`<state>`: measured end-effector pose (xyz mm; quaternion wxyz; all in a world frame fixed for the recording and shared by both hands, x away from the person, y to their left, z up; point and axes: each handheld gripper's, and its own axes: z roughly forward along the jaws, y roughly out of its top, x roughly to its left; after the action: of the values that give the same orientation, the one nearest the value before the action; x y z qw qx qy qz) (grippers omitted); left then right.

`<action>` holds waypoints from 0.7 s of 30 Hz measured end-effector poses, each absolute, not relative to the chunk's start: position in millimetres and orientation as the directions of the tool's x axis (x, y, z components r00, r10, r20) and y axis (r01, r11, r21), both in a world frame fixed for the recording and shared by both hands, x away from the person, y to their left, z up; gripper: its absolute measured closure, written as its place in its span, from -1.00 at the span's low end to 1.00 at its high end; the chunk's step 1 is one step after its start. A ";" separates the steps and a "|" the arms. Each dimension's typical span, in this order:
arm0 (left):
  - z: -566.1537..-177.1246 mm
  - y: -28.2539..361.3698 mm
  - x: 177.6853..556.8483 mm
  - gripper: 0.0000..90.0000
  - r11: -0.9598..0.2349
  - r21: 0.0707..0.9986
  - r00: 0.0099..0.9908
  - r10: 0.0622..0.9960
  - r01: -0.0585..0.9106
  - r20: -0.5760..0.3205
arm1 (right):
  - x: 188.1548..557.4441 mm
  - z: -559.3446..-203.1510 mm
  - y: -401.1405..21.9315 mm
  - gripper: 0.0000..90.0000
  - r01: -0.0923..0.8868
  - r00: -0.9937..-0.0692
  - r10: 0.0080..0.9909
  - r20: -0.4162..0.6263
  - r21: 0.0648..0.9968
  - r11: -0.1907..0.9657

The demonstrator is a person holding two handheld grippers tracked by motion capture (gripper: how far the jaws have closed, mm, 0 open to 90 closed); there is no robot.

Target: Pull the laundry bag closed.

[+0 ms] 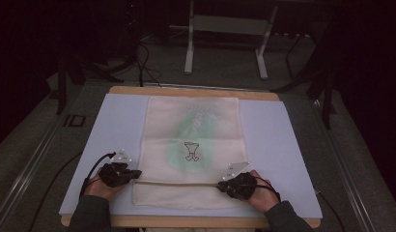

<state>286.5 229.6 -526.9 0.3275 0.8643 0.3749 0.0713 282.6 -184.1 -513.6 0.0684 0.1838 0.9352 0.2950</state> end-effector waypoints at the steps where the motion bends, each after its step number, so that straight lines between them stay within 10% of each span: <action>1: -526.9 229.5 286.5 0.99 -0.504 0.620 0.709 0.695 0.601 -0.122 | 282.4 -513.6 -185.3 0.83 0.308 -0.921 0.388 -0.019 0.575 0.758; 21: -527.0 229.6 286.5 0.99 -0.504 0.620 0.709 0.694 0.601 -0.123 | 281.5 -513.7 -199.3 0.83 0.335 -0.909 0.417 -0.009 0.579 0.743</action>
<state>286.5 229.6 -527.0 0.3281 0.8642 0.3748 0.0712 281.5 -199.3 -513.7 0.0689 0.2020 0.9311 0.2958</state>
